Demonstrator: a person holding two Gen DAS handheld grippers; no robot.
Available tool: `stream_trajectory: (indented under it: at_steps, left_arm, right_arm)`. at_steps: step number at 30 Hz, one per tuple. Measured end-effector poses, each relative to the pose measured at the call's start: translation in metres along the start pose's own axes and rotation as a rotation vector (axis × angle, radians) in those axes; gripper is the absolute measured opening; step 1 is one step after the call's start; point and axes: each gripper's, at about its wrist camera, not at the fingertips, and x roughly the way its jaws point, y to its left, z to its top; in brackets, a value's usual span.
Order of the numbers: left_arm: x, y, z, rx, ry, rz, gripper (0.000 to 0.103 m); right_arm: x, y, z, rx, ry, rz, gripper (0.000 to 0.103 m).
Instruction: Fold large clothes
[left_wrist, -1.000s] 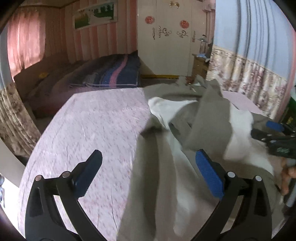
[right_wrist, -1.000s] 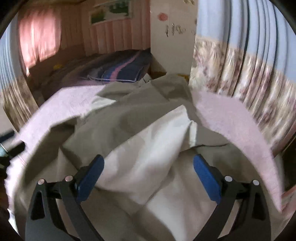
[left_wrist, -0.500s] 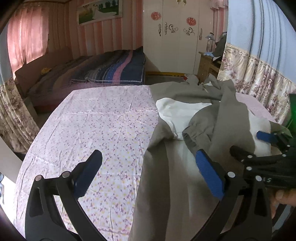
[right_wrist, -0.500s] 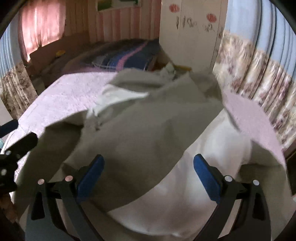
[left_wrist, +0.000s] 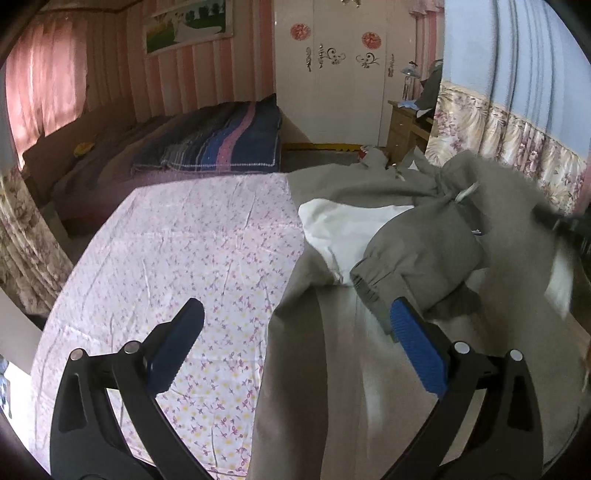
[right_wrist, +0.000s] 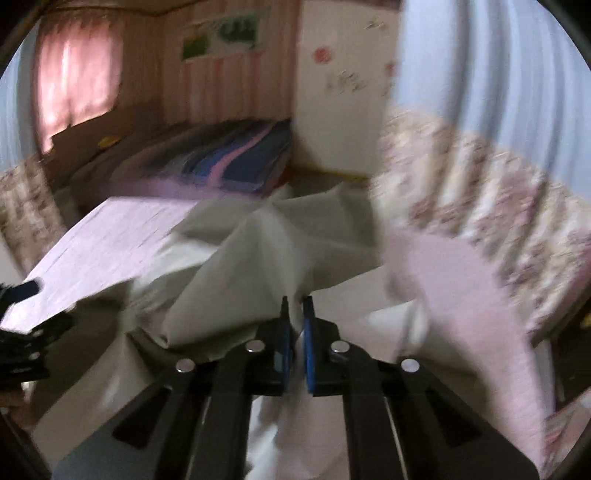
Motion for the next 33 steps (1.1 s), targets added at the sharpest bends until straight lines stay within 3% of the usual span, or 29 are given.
stream_trajectory:
  at_steps: [4, 8, 10, 14, 15, 16, 17, 18, 22, 24, 26, 29, 33]
  left_arm:
    - [-0.009, -0.006, 0.008, 0.013, -0.017, 0.003, 0.1]
    - [-0.01, -0.01, 0.01, 0.026, -0.019, 0.011, 0.1]
    - [-0.006, -0.012, 0.009, 0.027, -0.009, 0.016, 0.1]
    - [0.004, -0.007, -0.002, 0.016, 0.024, 0.042, 0.1]
    - [0.005, -0.003, -0.006, 0.005, 0.032, 0.047, 0.1]
    - [0.006, 0.0, -0.008, -0.003, 0.037, 0.051, 0.1]
    - [0.007, 0.004, -0.011, -0.014, 0.046, 0.053, 0.1]
    - [0.007, 0.005, -0.013, -0.017, 0.048, 0.05, 0.1]
    - [0.006, 0.005, -0.01, 0.004, 0.043, 0.064, 0.1]
    - [0.006, 0.007, -0.005, -0.005, 0.035, 0.062, 0.1]
    - [0.005, 0.007, -0.001, -0.003, 0.025, 0.064, 0.1]
    - [0.006, 0.01, 0.002, -0.007, 0.015, 0.061, 0.1]
    - [0.015, 0.019, -0.002, -0.027, 0.014, 0.078, 0.1]
  right_arm:
    - [-0.005, -0.091, 0.009, 0.063, -0.004, -0.17, 0.005]
    - [0.015, -0.213, -0.013, 0.173, 0.095, -0.338, 0.006]
    - [0.036, -0.262, -0.035, 0.239, 0.183, -0.326, 0.007]
    - [0.06, -0.303, -0.076, 0.281, 0.298, -0.385, 0.009]
    - [0.057, -0.306, -0.083, 0.3, 0.3, -0.377, 0.016]
    - [0.048, -0.307, -0.088, 0.32, 0.273, -0.367, 0.025]
    - [0.038, -0.309, -0.088, 0.328, 0.242, -0.375, 0.049]
    - [0.025, -0.306, -0.086, 0.338, 0.195, -0.381, 0.066]
    - [-0.016, -0.277, -0.059, 0.325, 0.061, -0.347, 0.071]
    - [-0.037, -0.245, -0.037, 0.28, 0.001, -0.288, 0.082]
    - [-0.05, -0.209, -0.022, 0.24, -0.028, -0.221, 0.083]
    - [-0.051, -0.146, -0.005, 0.192, -0.041, -0.097, 0.084]
    - [-0.03, -0.057, -0.01, 0.154, -0.014, 0.03, 0.084]
